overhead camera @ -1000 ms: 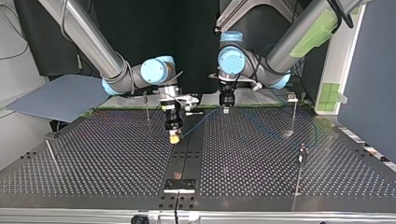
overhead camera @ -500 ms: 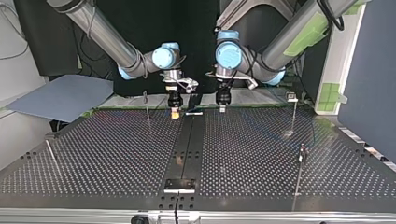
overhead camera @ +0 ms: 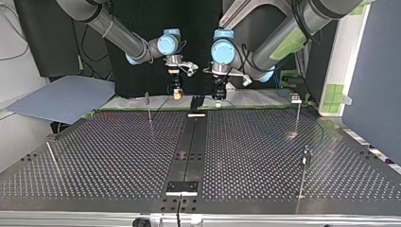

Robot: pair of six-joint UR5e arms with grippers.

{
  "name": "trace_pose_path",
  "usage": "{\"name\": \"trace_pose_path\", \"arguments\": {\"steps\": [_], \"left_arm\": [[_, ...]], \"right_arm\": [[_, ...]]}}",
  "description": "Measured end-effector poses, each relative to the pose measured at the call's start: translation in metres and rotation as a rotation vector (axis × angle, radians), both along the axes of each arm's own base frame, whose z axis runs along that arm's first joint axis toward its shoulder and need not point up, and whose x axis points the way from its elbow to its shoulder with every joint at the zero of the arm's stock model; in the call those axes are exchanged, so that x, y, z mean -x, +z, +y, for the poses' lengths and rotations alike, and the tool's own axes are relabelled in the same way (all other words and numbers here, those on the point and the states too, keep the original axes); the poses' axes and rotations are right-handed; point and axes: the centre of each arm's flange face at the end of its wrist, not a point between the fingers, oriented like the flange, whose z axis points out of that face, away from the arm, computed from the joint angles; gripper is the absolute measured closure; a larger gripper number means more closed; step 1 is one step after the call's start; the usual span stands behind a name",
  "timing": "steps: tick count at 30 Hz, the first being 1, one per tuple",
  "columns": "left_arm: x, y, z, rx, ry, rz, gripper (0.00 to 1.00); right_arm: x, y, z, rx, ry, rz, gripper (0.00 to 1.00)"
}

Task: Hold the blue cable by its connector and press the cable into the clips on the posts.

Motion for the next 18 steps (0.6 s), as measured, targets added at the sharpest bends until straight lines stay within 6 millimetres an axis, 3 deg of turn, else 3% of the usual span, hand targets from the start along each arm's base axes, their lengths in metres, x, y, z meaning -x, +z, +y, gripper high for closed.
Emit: {"name": "trace_pose_path", "arguments": {"steps": [13, 18], "left_arm": [[0.000, -0.052, -0.005, -0.032, -0.004, -0.003, 1.00], [0.004, -0.072, -0.012, -0.066, -0.020, -0.003, 1.00]], "right_arm": [[0.058, -0.080, 0.031, -0.078, -0.092, 0.065, 1.00], [0.076, -0.077, 0.026, -0.071, -0.109, 0.048, 1.00]]}}
